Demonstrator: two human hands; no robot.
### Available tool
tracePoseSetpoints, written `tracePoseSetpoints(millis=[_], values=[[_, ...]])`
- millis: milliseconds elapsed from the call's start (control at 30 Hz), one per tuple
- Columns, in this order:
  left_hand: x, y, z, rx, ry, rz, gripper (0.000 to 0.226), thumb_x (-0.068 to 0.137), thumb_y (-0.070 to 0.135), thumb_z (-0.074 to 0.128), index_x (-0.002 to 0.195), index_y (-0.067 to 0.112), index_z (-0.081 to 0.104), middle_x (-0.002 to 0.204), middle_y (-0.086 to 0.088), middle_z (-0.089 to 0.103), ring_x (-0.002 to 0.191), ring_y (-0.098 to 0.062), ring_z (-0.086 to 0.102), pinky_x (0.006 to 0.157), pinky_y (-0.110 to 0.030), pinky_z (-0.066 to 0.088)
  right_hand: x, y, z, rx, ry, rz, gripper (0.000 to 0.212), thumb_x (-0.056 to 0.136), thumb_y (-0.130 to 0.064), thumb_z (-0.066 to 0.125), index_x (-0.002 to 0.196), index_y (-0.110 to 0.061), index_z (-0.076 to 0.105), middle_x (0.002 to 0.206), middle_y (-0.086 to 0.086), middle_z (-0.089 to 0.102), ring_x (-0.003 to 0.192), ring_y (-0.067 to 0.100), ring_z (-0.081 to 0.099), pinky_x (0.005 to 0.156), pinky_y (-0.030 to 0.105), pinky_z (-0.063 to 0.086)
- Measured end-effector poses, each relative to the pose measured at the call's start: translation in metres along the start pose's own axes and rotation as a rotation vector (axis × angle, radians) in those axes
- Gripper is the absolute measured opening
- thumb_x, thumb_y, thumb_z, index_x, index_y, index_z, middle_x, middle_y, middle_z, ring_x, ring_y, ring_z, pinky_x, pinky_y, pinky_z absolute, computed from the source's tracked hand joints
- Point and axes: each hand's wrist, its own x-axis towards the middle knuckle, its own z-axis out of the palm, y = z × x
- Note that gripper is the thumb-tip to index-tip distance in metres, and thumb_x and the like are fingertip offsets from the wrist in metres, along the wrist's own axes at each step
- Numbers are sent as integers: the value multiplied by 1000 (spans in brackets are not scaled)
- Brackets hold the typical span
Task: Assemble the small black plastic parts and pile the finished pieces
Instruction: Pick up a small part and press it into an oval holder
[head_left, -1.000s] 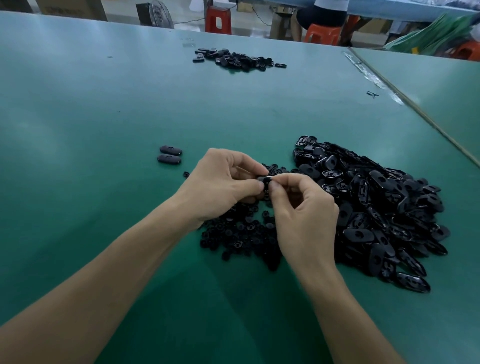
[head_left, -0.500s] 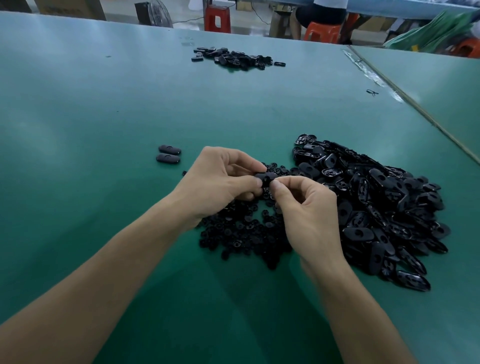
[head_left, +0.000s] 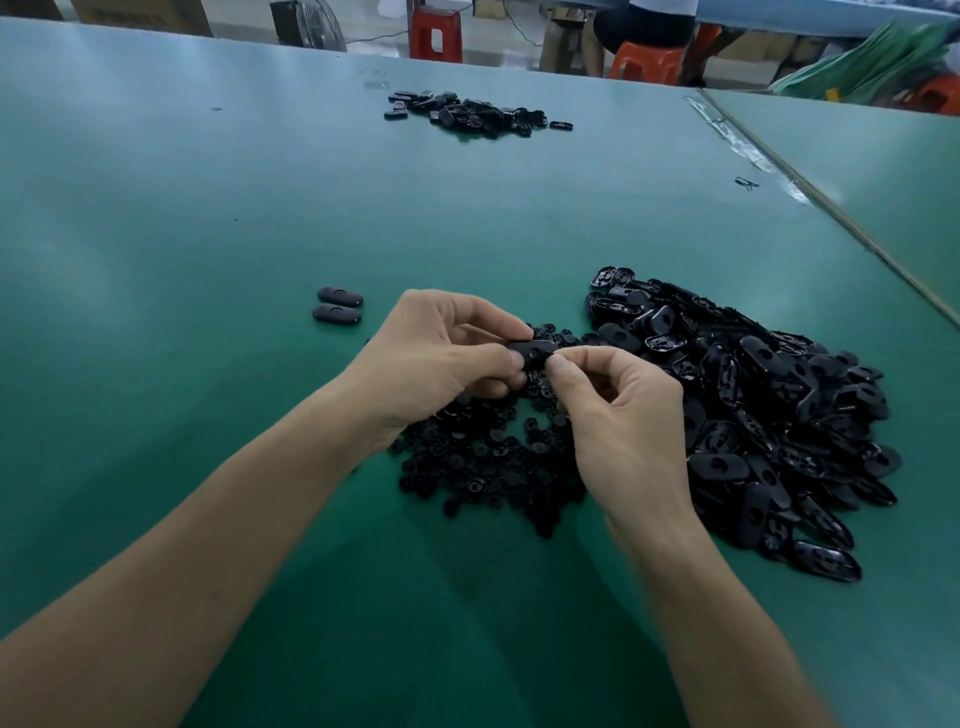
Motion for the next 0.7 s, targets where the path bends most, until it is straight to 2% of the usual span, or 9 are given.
tracePoseSetpoints(millis=[100, 200, 300, 467, 600, 700], values=[[1, 0, -2, -34, 7, -21, 16, 86, -9, 69, 89, 7, 72, 76, -13, 75, 70, -16, 71, 70, -24, 61, 2, -1, -2, 70, 16, 18, 10, 92, -22, 71, 82, -20, 73, 67, -10, 67, 59, 3, 52, 59, 23, 49], [0, 0, -1, -54, 0, -31, 17, 86, -10, 68, 89, 6, 72, 76, -12, 75, 69, -14, 72, 67, -22, 61, 1, -2, -2, 97, -15, 5, 10, 92, -20, 72, 82, -18, 74, 64, -14, 66, 57, -2, 52, 57, 14, 45], [0, 0, 0, -37, -9, -19, 17, 85, -9, 69, 89, 8, 73, 80, -13, 76, 71, -16, 72, 66, -21, 59, 0, -3, -1, 59, -48, -9, 9, 90, -21, 74, 81, -19, 75, 69, -7, 71, 59, 0, 56, 57, 18, 49], [-1, 0, 0, 35, -15, 28, 19, 84, -9, 70, 89, 9, 74, 75, -7, 75, 63, -11, 68, 67, -20, 59, -1, -2, -2, 13, -60, 10, 11, 90, -24, 74, 79, -21, 75, 74, 1, 73, 58, 6, 56, 58, 29, 53], [-1, -1, 1, 124, -23, 65, 21, 83, -7, 73, 87, 14, 74, 72, -5, 75, 69, -16, 68, 69, -22, 59, -1, -1, -2, 12, -77, 23, 13, 91, -22, 72, 79, -20, 74, 65, -3, 68, 55, 5, 53, 52, 24, 49], [0, -3, -1, 184, -24, 83, 22, 81, -4, 75, 87, 17, 76, 75, -6, 76, 73, -21, 70, 76, -31, 60, -1, 0, 0, 4, -96, 46, 14, 93, -22, 70, 79, -19, 73, 62, -8, 63, 52, 4, 51, 49, 19, 47]])
